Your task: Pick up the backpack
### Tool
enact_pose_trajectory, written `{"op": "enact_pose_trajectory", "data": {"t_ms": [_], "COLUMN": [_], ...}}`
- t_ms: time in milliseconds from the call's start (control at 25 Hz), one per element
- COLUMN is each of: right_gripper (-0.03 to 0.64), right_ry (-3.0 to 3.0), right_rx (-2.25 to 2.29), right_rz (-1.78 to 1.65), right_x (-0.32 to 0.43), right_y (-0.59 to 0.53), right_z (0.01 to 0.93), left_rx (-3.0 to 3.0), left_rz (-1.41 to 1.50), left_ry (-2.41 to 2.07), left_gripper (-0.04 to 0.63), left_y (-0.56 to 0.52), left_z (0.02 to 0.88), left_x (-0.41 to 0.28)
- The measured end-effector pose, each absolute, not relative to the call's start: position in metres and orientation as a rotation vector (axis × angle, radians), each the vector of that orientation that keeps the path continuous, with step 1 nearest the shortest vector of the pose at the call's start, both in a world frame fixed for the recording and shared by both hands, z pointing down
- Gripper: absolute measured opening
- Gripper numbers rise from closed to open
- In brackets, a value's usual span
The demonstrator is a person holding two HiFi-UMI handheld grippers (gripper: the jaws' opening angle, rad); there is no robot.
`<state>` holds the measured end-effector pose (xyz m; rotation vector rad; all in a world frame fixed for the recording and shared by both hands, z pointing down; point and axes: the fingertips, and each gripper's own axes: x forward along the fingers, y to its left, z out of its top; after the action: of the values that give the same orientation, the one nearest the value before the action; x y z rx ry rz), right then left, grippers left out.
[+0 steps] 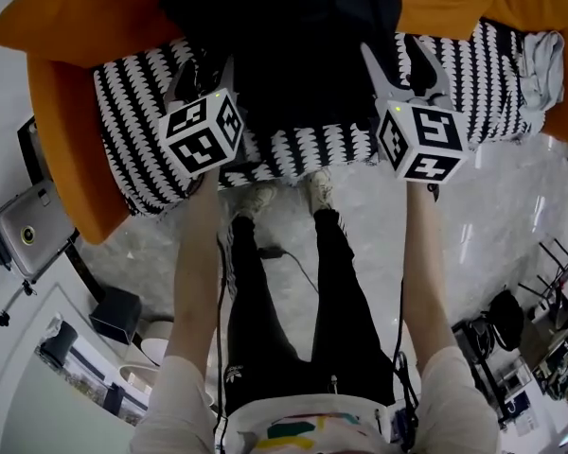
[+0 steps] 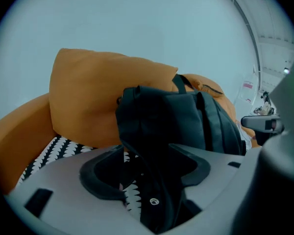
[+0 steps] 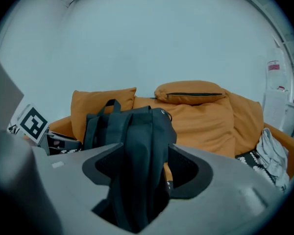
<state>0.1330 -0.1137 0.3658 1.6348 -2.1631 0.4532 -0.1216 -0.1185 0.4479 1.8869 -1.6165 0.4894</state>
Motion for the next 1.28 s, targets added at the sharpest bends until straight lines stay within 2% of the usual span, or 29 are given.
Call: {"op": "enact_pose_trajectory", "data": {"t_ms": [200,840,1000,1280], "right_gripper": [0.269,0.265,0.231,0.151], "right_ry": [-2.102,-2.015,-2.01,-1.971], "right_rx": [1.579,1.506,1.5,1.451], "right_rz": [0.531,0.61,0.604,0.542], "right_x": [0.13,0.132,0.13,0.12], "right_y": [-0.115,-0.119,-0.124,-0.122], "right_z": [0.405,0.457,0.454,0.46], "left_rx": [1.829,1.72,1.803,1.839], "left_rz": [0.561,0.61,0.655,0.658], "left_ry": [-1.565,-1.382,-1.367,-1.393], "left_gripper": [0.267,0.267,0.265,0.166], "left_y": [-0.125,-0.127,-0.136,-0.132], "left_z": [0.488,0.54,0.533,0.528], "left_x": [-0.129,-0.114,-0.113,-0.111]}}
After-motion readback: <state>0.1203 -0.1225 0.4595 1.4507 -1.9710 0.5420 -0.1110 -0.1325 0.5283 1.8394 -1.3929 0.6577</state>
